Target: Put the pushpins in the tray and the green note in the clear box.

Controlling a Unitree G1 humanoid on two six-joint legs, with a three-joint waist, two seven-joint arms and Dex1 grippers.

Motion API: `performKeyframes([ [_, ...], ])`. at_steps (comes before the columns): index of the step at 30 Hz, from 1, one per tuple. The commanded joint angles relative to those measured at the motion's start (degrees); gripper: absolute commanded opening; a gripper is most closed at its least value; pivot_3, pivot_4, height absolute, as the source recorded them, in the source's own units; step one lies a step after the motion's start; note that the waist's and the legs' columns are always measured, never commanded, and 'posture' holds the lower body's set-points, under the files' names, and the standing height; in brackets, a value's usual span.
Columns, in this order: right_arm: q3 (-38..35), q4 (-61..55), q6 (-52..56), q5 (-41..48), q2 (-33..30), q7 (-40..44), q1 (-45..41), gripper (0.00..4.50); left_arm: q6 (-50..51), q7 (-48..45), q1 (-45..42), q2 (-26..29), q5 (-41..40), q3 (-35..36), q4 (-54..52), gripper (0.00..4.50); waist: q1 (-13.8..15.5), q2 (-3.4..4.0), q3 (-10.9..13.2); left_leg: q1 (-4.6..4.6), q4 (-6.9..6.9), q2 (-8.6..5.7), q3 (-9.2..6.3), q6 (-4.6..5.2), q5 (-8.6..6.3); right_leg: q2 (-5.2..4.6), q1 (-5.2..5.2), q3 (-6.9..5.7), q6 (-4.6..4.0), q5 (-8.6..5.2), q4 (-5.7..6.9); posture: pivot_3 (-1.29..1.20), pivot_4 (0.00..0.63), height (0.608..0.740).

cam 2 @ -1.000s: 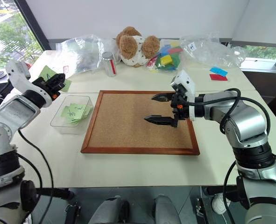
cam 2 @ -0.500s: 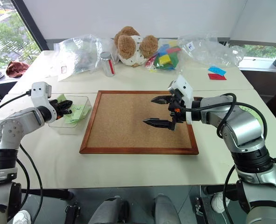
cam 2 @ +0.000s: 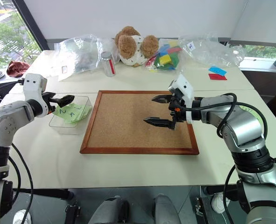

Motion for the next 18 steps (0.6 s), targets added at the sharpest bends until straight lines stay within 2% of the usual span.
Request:
performKeyframes([
  [1,-0.9,-0.5,-1.0,-0.1,-0.6,0.4,-1.1,4.50,-0.8,-2.2,-1.3,2.4,1.8,1.4,-3.1,4.46,0.0,0.00,0.0,0.00,0.00,0.00,0.00,0.01,0.00,0.00,0.00,0.00,0.00,0.00,0.00,0.00,0.150,0.740],
  [3,-1.0,-0.5,-0.9,0.0,-0.8,0.5,-1.1,4.50,-1.0,-5.1,-1.4,3.7,1.5,1.5,-4.6,4.46,0.0,0.00,0.0,-0.01,0.00,0.00,0.00,0.01,0.00,0.00,-0.01,0.00,0.00,0.00,0.00,0.00,0.150,0.740],
  [10,-3.3,-1.3,0.1,0.6,-3.7,0.7,0.4,4.50,0.0,-19.2,-1.8,4.3,-7.0,1.8,-14.2,4.46,0.2,0.00,0.0,-0.06,0.00,0.00,0.00,0.03,-0.02,-0.04,-0.02,-0.01,0.00,0.00,-0.03,0.00,0.150,0.740],
  [12,-4.4,-2.2,0.6,1.1,-4.8,0.5,1.8,4.50,-0.7,-23.7,-0.6,4.3,-8.5,0.2,-17.0,4.46,0.1,0.00,0.0,-0.06,0.00,0.00,0.00,0.04,-0.03,-0.04,-0.02,-0.01,0.00,0.00,-0.04,0.00,0.150,0.740],
  [15,-7.4,-5.0,1.9,1.5,-7.2,-0.5,6.6,4.50,-6.9,-33.4,4.0,4.4,-6.4,-6.3,-19.8,4.46,0.0,0.02,0.0,-0.03,-0.02,0.00,0.01,0.06,-0.03,-0.03,-0.02,0.00,0.00,0.00,-0.02,0.00,0.150,0.740],
  [18,-8.8,-7.1,2.6,1.8,-7.9,-1.9,9.7,4.50,-9.7,-37.4,6.0,3.9,-5.5,-8.4,-19.5,4.46,0.0,0.02,0.0,-0.05,-0.03,0.00,0.01,0.07,-0.04,-0.04,-0.01,0.00,-0.01,0.00,-0.06,0.00,0.150,0.740],
])
